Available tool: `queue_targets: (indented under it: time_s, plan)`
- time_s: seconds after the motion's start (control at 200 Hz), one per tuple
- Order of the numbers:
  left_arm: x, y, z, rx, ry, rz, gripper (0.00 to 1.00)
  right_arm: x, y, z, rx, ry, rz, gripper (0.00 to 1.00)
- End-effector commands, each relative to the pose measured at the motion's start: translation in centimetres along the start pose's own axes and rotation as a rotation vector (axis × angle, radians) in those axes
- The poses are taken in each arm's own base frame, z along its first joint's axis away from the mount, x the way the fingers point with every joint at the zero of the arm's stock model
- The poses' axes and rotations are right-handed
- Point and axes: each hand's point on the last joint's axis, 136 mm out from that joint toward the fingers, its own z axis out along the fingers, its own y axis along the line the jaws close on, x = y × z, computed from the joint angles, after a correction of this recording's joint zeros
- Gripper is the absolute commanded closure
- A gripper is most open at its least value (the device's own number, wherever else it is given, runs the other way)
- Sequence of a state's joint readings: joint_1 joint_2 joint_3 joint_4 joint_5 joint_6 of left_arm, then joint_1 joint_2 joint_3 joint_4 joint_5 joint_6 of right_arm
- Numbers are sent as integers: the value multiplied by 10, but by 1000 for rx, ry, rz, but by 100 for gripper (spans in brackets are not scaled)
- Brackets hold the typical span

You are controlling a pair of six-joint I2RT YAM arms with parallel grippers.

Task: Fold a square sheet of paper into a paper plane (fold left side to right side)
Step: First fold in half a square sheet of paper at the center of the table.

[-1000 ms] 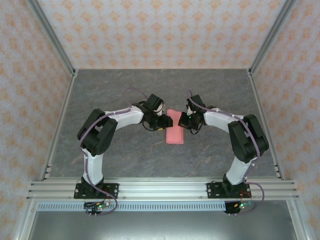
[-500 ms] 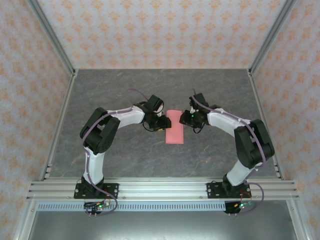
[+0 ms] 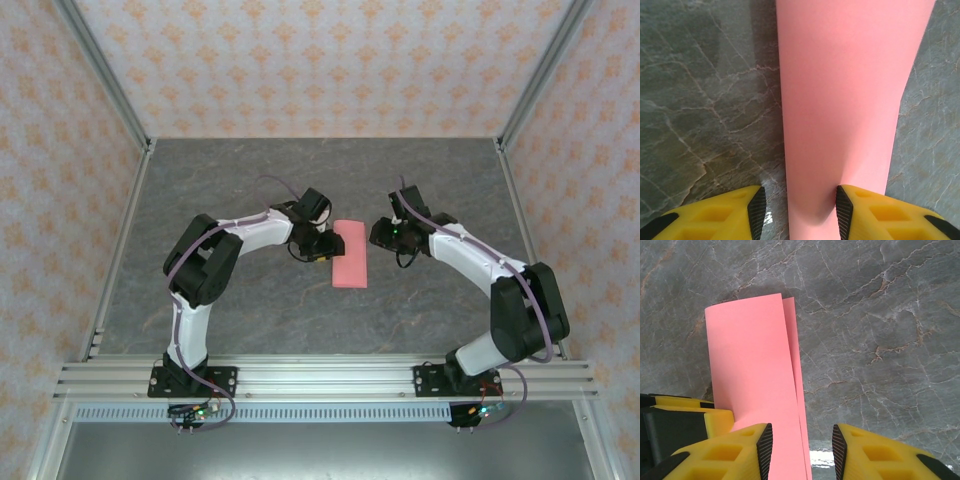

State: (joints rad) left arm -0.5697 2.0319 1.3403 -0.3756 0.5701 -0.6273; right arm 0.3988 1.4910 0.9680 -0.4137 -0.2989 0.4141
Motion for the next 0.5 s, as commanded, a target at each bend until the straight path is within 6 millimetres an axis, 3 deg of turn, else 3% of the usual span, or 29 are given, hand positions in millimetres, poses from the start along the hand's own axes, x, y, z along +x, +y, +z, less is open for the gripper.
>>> queue_targets:
  time_s: [0.0, 0.495]
  plan:
    - [6, 3, 13, -32, 25, 22, 55, 5, -9, -5, 31, 3, -4, 60]
    - [11, 5, 23, -81, 66, 34, 50, 14, -2, -8, -34, 22, 18, 60]
